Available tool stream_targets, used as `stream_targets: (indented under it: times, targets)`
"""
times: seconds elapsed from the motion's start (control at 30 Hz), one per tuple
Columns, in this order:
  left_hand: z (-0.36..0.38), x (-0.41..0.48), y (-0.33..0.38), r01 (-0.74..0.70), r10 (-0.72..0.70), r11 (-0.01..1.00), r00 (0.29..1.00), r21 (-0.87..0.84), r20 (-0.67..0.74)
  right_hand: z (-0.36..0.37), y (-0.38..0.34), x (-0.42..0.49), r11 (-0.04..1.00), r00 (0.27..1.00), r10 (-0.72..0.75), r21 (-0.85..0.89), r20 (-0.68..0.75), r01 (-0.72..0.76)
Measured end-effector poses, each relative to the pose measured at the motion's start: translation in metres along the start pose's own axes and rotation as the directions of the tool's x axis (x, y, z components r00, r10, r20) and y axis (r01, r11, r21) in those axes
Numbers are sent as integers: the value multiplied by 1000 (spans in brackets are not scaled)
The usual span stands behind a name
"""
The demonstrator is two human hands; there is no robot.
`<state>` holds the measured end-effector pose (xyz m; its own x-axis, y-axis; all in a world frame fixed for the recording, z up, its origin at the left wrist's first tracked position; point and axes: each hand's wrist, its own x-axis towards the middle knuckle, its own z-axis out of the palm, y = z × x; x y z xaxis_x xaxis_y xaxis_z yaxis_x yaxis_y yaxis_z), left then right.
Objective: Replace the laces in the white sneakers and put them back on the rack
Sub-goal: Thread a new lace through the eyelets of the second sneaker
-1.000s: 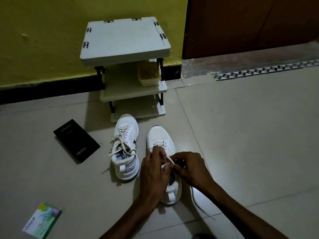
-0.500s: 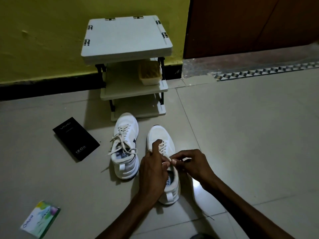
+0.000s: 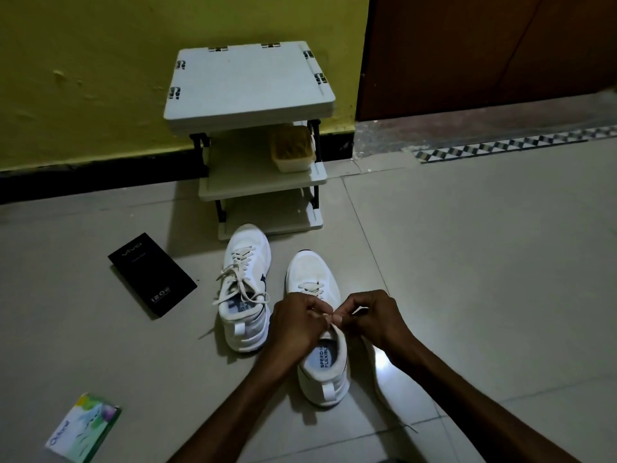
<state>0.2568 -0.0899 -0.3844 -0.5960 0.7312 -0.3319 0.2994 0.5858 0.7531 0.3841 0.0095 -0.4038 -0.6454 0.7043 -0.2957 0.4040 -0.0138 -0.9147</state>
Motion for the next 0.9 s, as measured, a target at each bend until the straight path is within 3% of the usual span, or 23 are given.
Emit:
stream_targets:
  times: [0.17,0.27,0.33,0.4,0.47,0.53,0.57,0.6,0.63,0.67,0.7,0.73,0.8,0.9]
  targets:
    - [-3,0,0,-67,65,990,998,122,15,-4,-3,9,966,994,-102,-243,-24,93]
    - [-7,0,-3,-106,99,976,994,193,47,-27,-30,11,947,961,-229,-264,-155,183]
    - [-7,1,-2,-106,101,964,994,245,33,-51,-65,9,971,919,-234,-21,-317,240]
    - [-7,1,1,-103,101,952,995,289,21,-76,-105,3,893,908,-172,329,-382,307]
    - [-7,3,5,-112,101,938,994,327,51,-88,-130,-3,700,951,-122,654,-284,286]
    - [-9,4,5,-146,103,928,985,343,140,-83,-133,-6,478,995,-80,873,-65,95]
    - [-11,5,5,-166,107,924,977,344,183,-75,-128,-6,418,997,-52,908,51,-25]
    - [-14,6,6,-179,110,923,971,341,211,-65,-118,-4,441,990,-8,889,142,-124]
    - [-19,9,7,-189,121,926,969,327,216,-56,-106,-3,577,982,61,796,180,-182]
    - [-25,11,8,-200,140,934,968,296,210,-49,-90,0,790,981,126,583,147,-189]
    - [-31,14,8,-213,160,941,965,262,207,-40,-74,3,953,985,151,251,83,-167]
    - [-37,17,8,-239,189,941,958,240,215,-33,-59,4,988,990,132,-85,39,-129]
    - [-43,20,7,-310,256,923,937,227,238,-21,-34,4,872,989,97,-489,113,-30]
    - [-43,21,-2,-400,334,888,900,225,281,-10,-21,3,788,970,127,-615,205,27]
